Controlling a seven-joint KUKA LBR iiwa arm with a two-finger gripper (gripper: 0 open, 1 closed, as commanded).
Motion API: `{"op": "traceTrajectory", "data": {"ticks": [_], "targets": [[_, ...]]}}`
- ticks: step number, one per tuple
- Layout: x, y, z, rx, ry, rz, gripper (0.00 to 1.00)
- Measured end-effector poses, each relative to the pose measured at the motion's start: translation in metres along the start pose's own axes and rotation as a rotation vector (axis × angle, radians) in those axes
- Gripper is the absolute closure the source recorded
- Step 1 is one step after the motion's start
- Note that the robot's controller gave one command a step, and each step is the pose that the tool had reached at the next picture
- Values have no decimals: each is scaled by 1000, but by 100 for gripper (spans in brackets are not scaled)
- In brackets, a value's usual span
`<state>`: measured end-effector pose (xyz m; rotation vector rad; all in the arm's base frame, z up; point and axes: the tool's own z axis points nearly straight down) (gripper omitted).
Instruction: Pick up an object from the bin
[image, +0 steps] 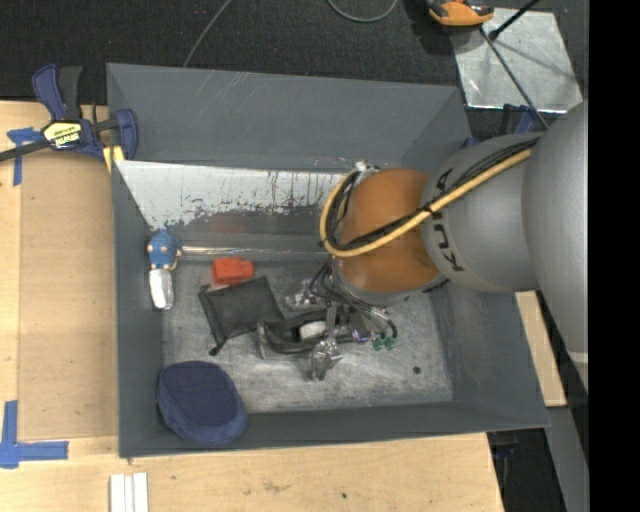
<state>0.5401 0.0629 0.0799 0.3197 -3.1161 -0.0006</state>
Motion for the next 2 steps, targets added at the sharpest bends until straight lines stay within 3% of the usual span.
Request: {"op": "traceTrajectory", "data": {"ticks": [1,2], "targets": [[-1,-1,-2,1,-4,2,100],[-5,-10,-176,4,-14,-212,100]]}}
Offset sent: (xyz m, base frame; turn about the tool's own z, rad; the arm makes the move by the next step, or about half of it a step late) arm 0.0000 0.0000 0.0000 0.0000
